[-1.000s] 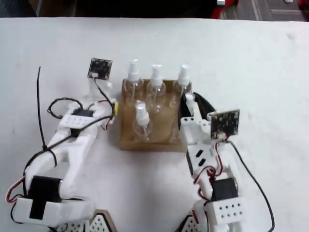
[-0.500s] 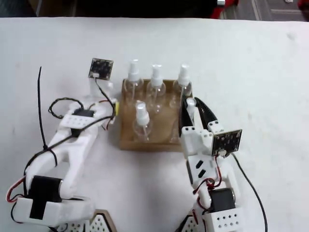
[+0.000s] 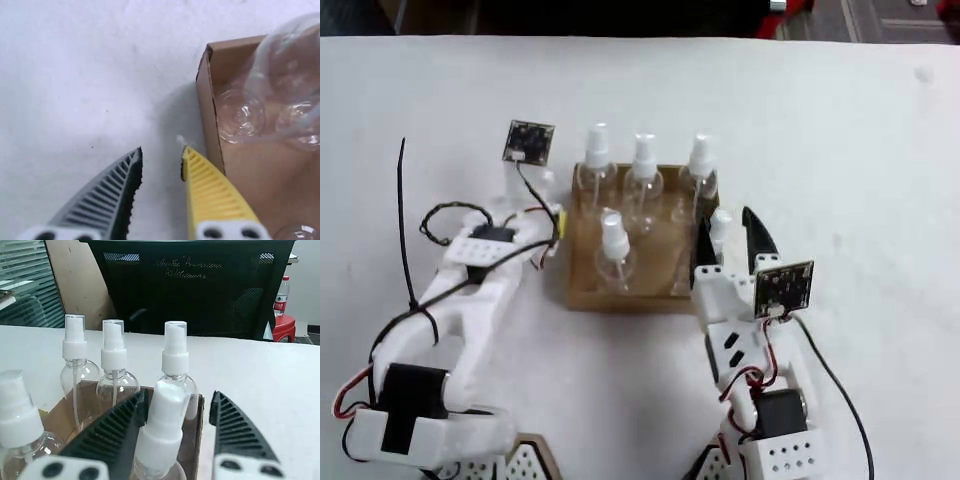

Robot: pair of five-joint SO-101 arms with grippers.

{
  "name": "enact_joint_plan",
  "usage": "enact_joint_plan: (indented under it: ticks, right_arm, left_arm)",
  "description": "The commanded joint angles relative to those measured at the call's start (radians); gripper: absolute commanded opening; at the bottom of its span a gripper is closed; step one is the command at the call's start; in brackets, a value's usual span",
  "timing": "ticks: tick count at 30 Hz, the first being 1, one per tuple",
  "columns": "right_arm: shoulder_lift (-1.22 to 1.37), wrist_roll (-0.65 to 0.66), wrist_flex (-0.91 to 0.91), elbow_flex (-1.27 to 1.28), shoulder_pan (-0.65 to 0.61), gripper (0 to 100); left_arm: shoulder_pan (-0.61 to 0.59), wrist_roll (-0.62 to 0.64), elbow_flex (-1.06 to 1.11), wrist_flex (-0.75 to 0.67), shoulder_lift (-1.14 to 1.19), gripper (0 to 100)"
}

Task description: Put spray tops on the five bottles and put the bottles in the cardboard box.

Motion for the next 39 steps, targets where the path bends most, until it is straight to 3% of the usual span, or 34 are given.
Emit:
enact_joint_plan:
  ticks: [1,24,32,39]
  right_arm:
    - [0.004,-0.002,0.010,-0.046,-0.004,18.0]
    - [0.004,-0.006,0.084,-0.167,-0.004,18.5]
    - [0.004,-0.006,0.252,-0.256,-0.005,34.7]
    - [0.007,-0.006,0.355,-0.542,0.005,33.1]
  left_arm:
    - [0.008,-0.014,-0.009,-0.025,-0.021,12]
    - [0.018,-0.014,-0.009,-0.025,-0.021,12]
    - [0.018,-0.014,-0.009,-0.025,-0.021,12]
    - [0.012,-0.014,-0.008,-0.025,-0.021,12]
